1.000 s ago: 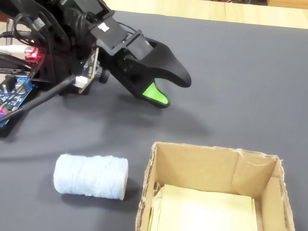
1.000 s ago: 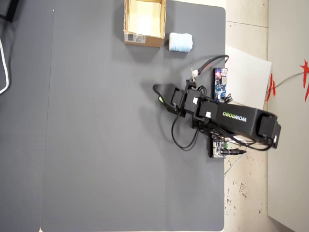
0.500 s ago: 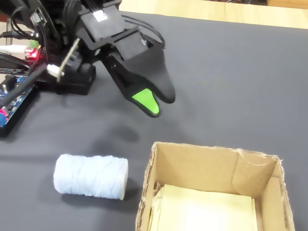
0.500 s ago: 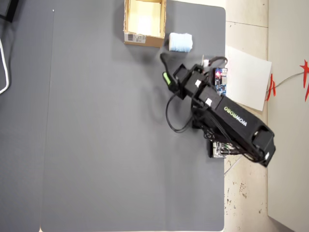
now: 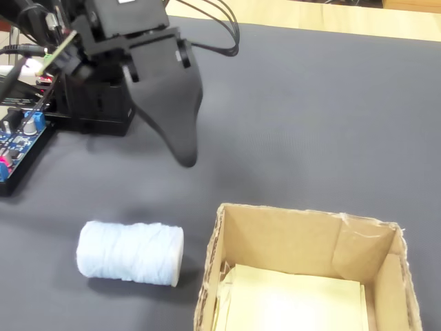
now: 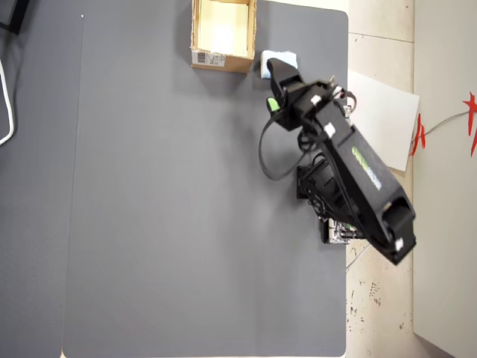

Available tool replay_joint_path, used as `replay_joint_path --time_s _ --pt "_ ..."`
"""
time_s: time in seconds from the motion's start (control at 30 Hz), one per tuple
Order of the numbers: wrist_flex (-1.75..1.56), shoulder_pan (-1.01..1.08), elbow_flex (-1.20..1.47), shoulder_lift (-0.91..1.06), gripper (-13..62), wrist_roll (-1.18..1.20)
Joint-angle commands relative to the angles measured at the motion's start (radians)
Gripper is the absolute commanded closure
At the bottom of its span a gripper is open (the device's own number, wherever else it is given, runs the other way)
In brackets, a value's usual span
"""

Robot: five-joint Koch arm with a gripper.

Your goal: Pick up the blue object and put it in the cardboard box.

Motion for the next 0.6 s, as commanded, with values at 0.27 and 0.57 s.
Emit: replay_joint_path --time_s 0.27,0.57 --pt "0.029 0.141 -0.179 -0.190 16.3 -0.002" --pt "0.029 0.176 -0.235 -0.385 16.3 0.014"
